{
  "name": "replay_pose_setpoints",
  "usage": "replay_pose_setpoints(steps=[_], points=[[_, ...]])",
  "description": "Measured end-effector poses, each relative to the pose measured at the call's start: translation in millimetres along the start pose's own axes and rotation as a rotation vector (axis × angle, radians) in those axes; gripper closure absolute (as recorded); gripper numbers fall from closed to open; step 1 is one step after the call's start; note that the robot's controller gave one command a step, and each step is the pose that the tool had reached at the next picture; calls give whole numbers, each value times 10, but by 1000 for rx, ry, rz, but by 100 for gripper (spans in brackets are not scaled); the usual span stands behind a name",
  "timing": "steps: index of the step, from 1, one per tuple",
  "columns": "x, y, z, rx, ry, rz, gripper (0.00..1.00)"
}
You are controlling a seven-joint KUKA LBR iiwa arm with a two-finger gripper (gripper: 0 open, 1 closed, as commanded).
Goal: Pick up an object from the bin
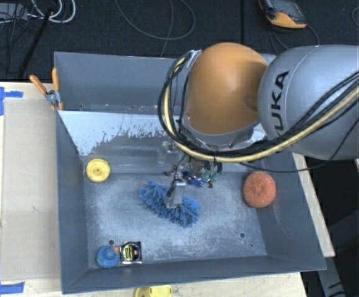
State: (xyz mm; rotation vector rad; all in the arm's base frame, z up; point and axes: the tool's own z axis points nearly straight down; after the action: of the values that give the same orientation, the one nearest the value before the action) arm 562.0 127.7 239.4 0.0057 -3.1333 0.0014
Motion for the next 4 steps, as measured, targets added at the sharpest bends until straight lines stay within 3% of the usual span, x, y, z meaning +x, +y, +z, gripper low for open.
replay_pose_setpoints(steps=[1,2,3,4], points=[[-12,-7,-48,-1,-8,3,0],[100,-103,536,-2,-12,-30,0],[-126,-102,1197,-2,-12,27,0],[-256,-303,1274,-1,-10,-71,100]])
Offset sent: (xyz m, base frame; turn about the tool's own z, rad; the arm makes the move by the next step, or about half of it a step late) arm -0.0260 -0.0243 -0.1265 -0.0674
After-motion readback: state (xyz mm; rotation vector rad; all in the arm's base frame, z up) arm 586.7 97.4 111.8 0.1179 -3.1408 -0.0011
